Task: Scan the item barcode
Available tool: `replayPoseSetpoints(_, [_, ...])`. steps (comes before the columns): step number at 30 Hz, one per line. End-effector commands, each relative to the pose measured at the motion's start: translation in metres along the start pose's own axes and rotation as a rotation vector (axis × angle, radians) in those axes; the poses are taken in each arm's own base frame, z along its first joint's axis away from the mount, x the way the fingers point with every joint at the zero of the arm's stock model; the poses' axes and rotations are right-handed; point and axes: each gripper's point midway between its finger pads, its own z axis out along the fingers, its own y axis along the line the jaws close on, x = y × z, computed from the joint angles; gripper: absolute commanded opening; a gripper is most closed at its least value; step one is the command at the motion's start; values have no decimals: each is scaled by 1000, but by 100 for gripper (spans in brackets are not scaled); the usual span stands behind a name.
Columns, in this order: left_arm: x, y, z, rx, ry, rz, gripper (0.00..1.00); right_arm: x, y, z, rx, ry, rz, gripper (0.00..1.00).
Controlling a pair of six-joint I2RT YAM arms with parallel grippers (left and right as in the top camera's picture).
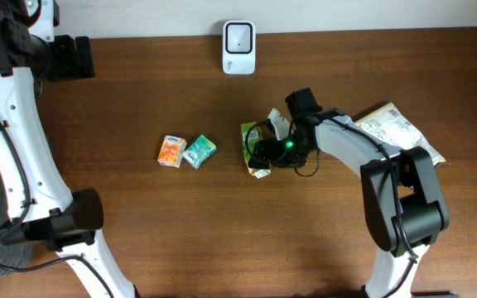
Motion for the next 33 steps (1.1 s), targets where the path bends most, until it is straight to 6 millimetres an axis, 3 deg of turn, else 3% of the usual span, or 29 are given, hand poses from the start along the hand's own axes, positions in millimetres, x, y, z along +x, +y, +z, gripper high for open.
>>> replayPoseSetpoints(1, [-1, -1, -3, 8, -9, 14, 99, 5, -1, 12, 6, 5, 49, 77])
replayPoseSetpoints(3, [-1, -1, -3, 9, -9, 14, 99, 3, 2, 32, 14, 6, 98, 69])
replayPoseSetpoints(4, [-1, -1, -3, 8, -9, 14, 99, 2, -3, 33, 28, 1, 157, 31])
replayPoseSetpoints(5, [-1, -1, -3, 8, -9, 14, 99, 0, -5, 30, 21, -3, 185, 12])
replayPoseSetpoints(7, [-1, -1, -3, 8, -9, 14, 99, -1, -4, 29, 14, -6, 183, 4])
replayPoseSetpoints(10, [-1, -1, -3, 8, -9, 14, 99, -8, 8, 12, 7, -47, 141, 4])
replayPoseSetpoints(13, [-1, -1, -3, 8, -9, 14, 99, -17, 29, -16, -3, -110, -41, 4])
replayPoseSetpoints(15, [-1, -1, -3, 8, -9, 14, 99, -12, 51, -39, -22, -106, -264, 4])
replayPoseSetpoints(17, [-1, -1, -3, 8, -9, 14, 99, -3, 42, -40, 29, -68, -342, 4])
replayPoseSetpoints(19, [-1, -1, -3, 8, -9, 14, 99, 1, 13, -43, 194, -33, -336, 4])
replayPoseSetpoints(22, [-1, -1, -3, 8, -9, 14, 99, -9, -3, -73, 389, -14, -320, 4])
replayPoseSetpoints(24, [-1, -1, -3, 8, -9, 14, 99, -24, -2, -98, 541, -33, -351, 4])
replayPoseSetpoints(26, [-1, -1, -3, 8, -9, 14, 99, -14, 0, -92, 687, 22, -407, 4])
replayPoseSetpoints(30, [-1, -1, -3, 8, -9, 14, 99, 1, -4, -47, 742, 131, -445, 5])
replayPoseSetpoints(33, [-1, -1, -3, 8, -9, 14, 99, 2, -7, -32, 710, 145, -415, 29])
